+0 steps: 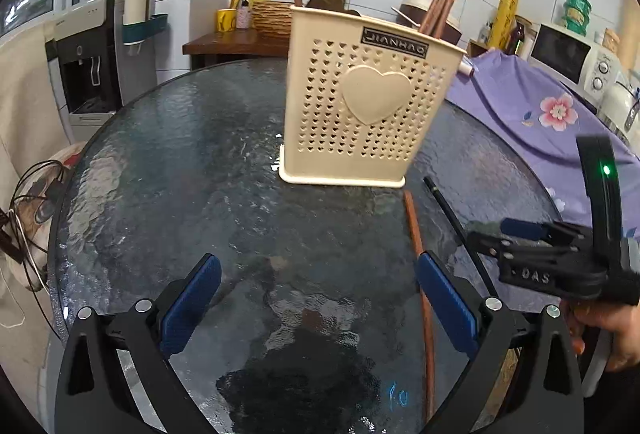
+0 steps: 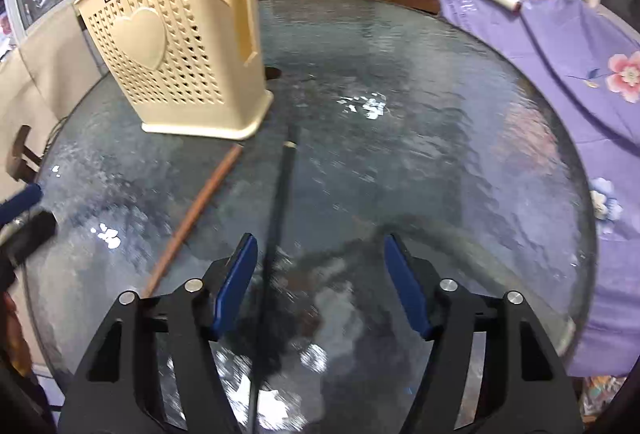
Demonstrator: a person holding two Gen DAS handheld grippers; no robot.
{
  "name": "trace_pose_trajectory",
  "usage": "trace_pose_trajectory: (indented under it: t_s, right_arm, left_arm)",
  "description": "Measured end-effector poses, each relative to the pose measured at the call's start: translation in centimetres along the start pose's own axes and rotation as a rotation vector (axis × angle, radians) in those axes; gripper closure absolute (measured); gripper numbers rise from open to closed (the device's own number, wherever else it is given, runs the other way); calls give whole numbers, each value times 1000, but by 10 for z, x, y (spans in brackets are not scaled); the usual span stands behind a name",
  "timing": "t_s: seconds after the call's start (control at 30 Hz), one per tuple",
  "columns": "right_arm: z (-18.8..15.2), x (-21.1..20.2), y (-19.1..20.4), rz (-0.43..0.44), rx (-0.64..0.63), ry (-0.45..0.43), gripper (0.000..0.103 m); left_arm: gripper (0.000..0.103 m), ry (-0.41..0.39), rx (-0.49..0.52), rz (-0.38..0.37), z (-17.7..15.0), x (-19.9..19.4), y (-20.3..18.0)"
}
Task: Organize utensils
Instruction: 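Move both tools back to the table while the right tool grips the black chopstick, then grip the brown wooden chopstick with the left tool while the right tool holds the black one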
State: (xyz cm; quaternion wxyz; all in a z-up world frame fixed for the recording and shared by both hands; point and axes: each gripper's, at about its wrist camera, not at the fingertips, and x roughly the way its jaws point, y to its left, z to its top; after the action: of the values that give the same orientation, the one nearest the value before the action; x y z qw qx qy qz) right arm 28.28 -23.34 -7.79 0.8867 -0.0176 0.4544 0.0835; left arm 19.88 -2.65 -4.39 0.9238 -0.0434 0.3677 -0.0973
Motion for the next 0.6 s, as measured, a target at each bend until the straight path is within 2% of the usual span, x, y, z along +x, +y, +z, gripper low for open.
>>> trace_pose_trajectory:
  t_s: [0.13, 0.37, 0.5, 0.6]
  right_arm:
    - [15, 15, 11, -15, -27, 10, 56]
    - [39, 35, 11, -22, -46, 8, 69]
    - [45, 38, 8, -7, -71, 13, 92]
    - [41, 34, -1, 7, -73, 16, 93]
  left_arm:
    - [7, 20, 5, 5, -3, 4, -2]
    - [8, 51, 40, 7, -5, 13, -12]
    - [10, 76, 98, -25, -5, 21, -29]
    - [12, 102, 140, -57, -3, 32, -42]
